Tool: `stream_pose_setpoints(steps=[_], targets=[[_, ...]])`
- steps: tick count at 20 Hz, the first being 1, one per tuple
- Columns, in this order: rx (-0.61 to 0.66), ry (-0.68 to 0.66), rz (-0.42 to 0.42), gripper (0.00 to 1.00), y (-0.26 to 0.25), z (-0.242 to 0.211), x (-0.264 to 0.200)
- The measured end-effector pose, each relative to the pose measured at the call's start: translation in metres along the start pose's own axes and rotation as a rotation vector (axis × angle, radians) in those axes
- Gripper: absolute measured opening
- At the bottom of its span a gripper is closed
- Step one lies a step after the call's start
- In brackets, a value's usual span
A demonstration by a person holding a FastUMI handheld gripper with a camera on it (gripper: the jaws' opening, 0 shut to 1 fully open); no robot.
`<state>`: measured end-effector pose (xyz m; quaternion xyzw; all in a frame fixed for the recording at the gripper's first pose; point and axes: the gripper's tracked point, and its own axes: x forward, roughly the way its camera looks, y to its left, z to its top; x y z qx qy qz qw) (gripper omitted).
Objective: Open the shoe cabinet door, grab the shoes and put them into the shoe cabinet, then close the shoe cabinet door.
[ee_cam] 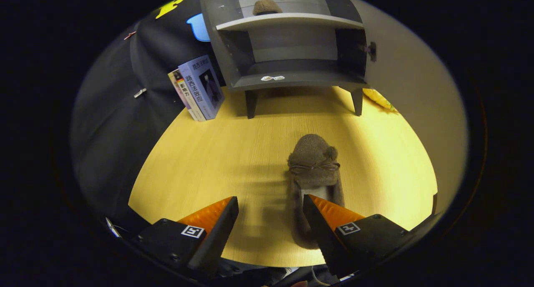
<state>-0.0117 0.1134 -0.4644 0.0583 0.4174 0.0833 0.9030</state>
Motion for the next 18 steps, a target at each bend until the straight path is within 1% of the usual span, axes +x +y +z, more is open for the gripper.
stream_pose_setpoints(steps=[3, 6, 7, 8, 9, 11, 14, 16, 18], targets=[[0.031, 0.011, -0.027, 0.99, -0.006, -0.003, 0.028], [0.031, -0.05, -0.069, 0.98, -0.016, 0.01, 0.057], [0.04, -0.074, -0.084, 0.95, -0.02, 0.017, 0.067], [0.051, -0.082, -0.105, 0.84, -0.025, 0.018, 0.076], [0.053, -0.091, -0.132, 0.79, -0.034, 0.019, 0.082], [0.044, -0.125, -0.19, 0.51, -0.049, 0.026, 0.086], [0.079, -0.149, -0.152, 0.1, -0.044, 0.034, 0.079], [0.073, -0.161, -0.134, 0.09, -0.045, 0.043, 0.066], [0.066, -0.187, -0.118, 0.1, -0.043, 0.062, 0.045]])
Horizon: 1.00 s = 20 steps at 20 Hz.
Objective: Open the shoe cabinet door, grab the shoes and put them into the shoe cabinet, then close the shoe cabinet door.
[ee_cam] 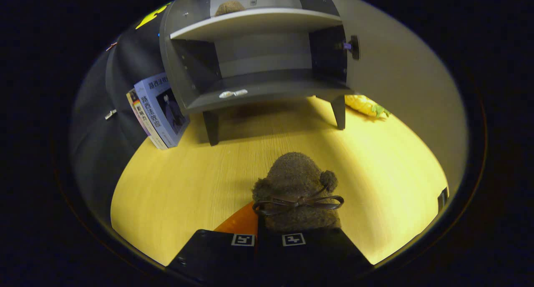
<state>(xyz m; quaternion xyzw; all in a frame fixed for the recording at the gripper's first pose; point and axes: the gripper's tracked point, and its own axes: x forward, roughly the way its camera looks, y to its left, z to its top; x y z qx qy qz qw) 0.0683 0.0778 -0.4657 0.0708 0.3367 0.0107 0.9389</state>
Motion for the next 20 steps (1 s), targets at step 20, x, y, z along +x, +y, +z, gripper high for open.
stream_pose_setpoints(steps=[20], targets=[[-0.035, -0.237, 0.083, 0.09, 0.017, 0.352, -0.119]])
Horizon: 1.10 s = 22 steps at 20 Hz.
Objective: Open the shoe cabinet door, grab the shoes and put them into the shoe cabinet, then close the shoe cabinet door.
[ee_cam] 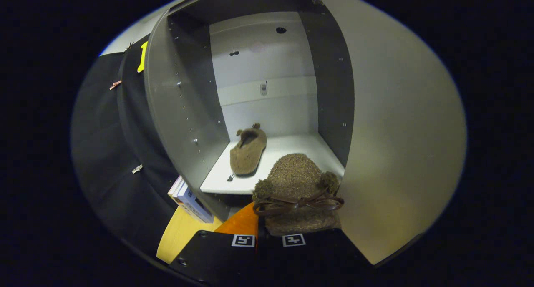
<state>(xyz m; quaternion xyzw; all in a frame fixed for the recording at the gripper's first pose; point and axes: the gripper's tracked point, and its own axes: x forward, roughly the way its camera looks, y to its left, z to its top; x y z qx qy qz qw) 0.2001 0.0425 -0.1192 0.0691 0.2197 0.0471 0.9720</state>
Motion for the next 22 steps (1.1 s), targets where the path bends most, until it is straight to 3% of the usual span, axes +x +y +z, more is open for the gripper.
stream_pose_setpoints(steps=[7, 15, 22], targets=[[-0.014, 0.011, -0.019, 0.09, -0.014, 0.064, 0.085], [0.024, 0.059, -0.085, 0.09, -0.041, 0.084, 0.2], [-0.007, 0.086, -0.101, 0.09, -0.035, 0.075, 0.261]])
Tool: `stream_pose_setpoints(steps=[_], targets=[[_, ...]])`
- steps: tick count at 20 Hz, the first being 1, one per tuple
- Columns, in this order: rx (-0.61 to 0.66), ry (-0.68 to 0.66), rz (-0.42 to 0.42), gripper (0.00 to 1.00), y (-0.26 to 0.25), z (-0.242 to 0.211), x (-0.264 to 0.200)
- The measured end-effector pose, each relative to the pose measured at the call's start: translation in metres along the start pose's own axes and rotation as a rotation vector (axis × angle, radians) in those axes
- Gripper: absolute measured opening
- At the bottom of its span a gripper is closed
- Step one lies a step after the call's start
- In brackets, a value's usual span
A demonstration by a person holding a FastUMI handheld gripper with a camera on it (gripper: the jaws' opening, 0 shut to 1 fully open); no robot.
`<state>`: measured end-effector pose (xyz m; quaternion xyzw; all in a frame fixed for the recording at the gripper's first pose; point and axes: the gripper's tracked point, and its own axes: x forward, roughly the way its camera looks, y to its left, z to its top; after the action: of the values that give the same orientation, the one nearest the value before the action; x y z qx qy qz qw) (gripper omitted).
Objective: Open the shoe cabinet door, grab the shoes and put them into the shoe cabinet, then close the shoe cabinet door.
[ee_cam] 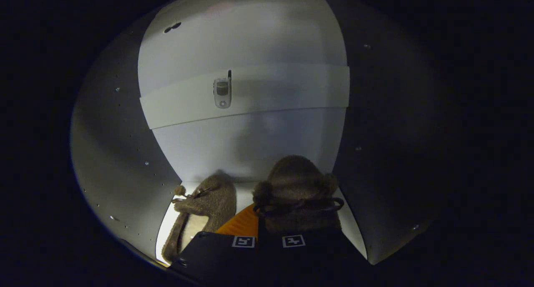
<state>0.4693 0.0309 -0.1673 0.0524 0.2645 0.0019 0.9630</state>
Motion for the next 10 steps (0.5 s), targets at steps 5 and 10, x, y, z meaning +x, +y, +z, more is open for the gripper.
stream_pose_setpoints(steps=[5, 10], targets=[[-0.03, 0.061, -0.008, 0.1, 0.002, -0.021, 0.021], [-0.035, 0.11, 0.012, 0.17, 0.007, -0.032, 0.021]])
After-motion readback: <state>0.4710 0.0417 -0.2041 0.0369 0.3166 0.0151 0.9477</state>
